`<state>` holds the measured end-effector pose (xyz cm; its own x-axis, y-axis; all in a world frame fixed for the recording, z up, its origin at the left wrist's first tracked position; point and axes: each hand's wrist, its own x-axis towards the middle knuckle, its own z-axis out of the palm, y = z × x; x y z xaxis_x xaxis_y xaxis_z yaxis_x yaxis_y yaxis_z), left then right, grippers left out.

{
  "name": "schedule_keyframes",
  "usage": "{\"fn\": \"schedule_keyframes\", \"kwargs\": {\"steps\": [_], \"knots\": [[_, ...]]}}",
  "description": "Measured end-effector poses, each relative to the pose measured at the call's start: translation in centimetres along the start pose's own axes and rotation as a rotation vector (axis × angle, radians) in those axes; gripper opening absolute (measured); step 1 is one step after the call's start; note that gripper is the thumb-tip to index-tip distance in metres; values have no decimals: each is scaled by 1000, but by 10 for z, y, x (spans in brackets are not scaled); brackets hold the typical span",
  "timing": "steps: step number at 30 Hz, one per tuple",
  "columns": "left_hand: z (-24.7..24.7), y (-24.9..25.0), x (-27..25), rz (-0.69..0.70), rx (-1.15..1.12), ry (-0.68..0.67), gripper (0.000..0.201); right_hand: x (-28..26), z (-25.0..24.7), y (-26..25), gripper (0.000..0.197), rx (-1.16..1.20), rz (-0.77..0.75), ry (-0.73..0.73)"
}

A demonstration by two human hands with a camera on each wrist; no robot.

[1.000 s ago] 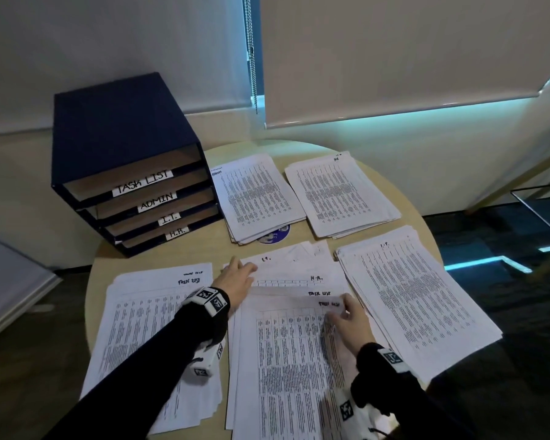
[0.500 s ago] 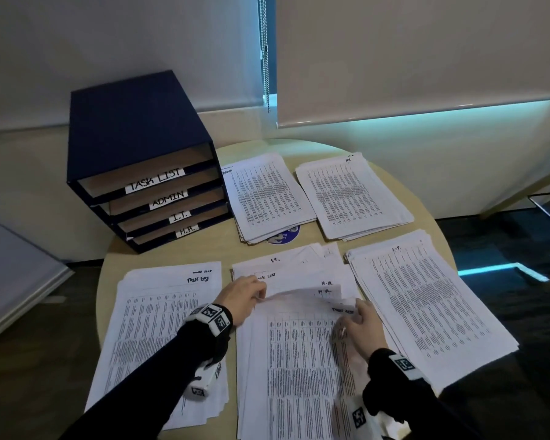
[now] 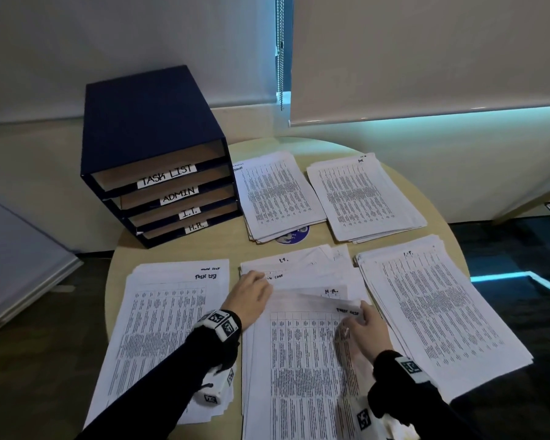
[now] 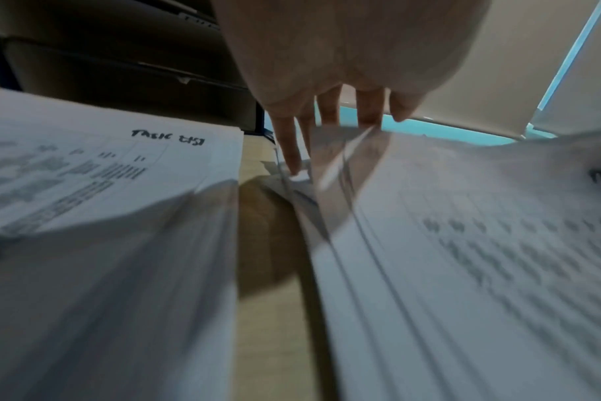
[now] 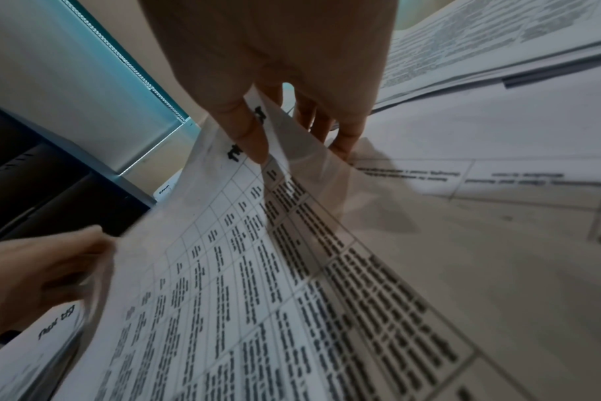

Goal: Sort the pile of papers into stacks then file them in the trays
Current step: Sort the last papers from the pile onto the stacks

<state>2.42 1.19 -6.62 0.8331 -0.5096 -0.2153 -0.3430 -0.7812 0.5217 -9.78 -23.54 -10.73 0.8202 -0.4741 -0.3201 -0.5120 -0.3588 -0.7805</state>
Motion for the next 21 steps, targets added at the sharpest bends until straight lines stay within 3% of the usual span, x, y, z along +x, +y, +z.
{"fn": "schedule_keyframes", "kwargs": {"steps": [3,6,9,13,16,19,21], "knots": [[-8,4,18,-176,-179,91,23,1,1,-1,11,1,6,-13],[-14,5,30,-268,-224,40,12,0,1,-2,11,9,15,-19],[-13,3,37,-290,-167,-21,27,-2,0,-6,16,17,34,-24],[-11,3,41,-368,-431,-60,33,-7,-4,-11,11,47,26,-13],[-23,8,40,-401,-590,-128,20,-15,-9,-19,3,113,-24,-20],[-36,17,35,-396,-523,-263,4,-18,-12,-24,10,165,-27,-24],[-41,23,28,-358,-469,-419,25,-17,-12,-23,17,197,-22,-17]]}}
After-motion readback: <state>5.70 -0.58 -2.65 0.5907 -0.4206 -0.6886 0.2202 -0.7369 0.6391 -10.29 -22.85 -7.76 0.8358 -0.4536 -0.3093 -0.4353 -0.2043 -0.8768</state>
